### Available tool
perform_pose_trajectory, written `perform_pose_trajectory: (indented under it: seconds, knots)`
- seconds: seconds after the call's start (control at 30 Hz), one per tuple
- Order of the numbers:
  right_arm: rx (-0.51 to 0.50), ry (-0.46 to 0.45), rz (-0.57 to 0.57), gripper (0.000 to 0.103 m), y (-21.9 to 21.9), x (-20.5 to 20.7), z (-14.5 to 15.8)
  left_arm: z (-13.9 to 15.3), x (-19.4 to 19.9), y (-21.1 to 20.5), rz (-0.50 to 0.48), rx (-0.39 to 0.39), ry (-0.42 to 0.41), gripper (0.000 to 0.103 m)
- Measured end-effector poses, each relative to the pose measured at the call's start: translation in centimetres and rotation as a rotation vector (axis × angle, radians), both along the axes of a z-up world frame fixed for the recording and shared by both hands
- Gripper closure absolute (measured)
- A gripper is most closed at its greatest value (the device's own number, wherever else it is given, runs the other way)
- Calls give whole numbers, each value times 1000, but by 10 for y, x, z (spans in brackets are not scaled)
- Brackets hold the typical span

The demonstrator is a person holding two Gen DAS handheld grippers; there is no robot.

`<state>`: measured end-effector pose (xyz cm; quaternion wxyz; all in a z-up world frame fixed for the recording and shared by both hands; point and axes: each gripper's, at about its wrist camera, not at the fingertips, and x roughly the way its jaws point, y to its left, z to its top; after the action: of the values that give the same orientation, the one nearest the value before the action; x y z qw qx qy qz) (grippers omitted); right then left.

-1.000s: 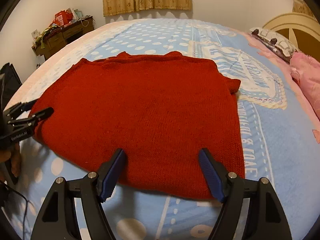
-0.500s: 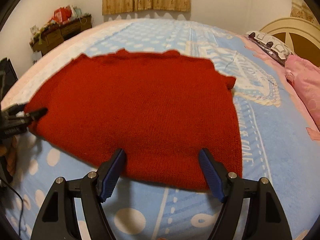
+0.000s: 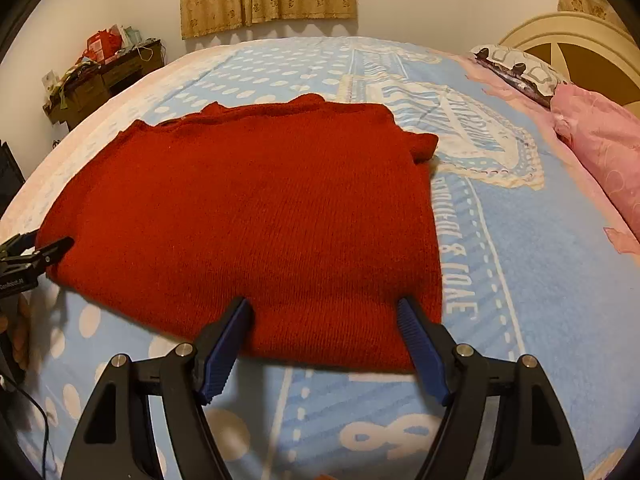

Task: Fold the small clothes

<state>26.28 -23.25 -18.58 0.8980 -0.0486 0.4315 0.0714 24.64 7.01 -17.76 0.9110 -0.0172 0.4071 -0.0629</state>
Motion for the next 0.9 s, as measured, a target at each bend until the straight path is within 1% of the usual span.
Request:
perform_pose_trajectory:
  seconds: [0.17,0.3,0.4,0.47,0.53,0.63,0.7,0.77,0.9]
  knots:
    - [-24,-8,-4,27,4,-4,0,-1,-8,3,-2,-9,-13,0]
    - [-53,-33,-20,27,8,-10,1,-1,-10,4,-6,-14,-16,0]
    - [-47,-38,-25,27,8,-11,-1,-1,-12,5,-9,-18,-17,0]
    - [-46,-37,-30,27,7,-11,2,0,-13,4,-9,-14,-19,0]
    - [-57,-57,-45,27,10,-16,9,2,-13,4,-10,-15,-9,0]
    - [-50,-80,-19,27,21,-24,17,2,-17,8,0,-16,2,0]
    - [-63,-90,19,27,33,-28,20,3,-21,11,4,-11,1,0]
    - [-76,-72,53,27,43,-28,17,4,-23,12,6,-3,2,0]
    - [-65,-54,69,27,54,-30,17,6,-25,16,-1,24,8,0]
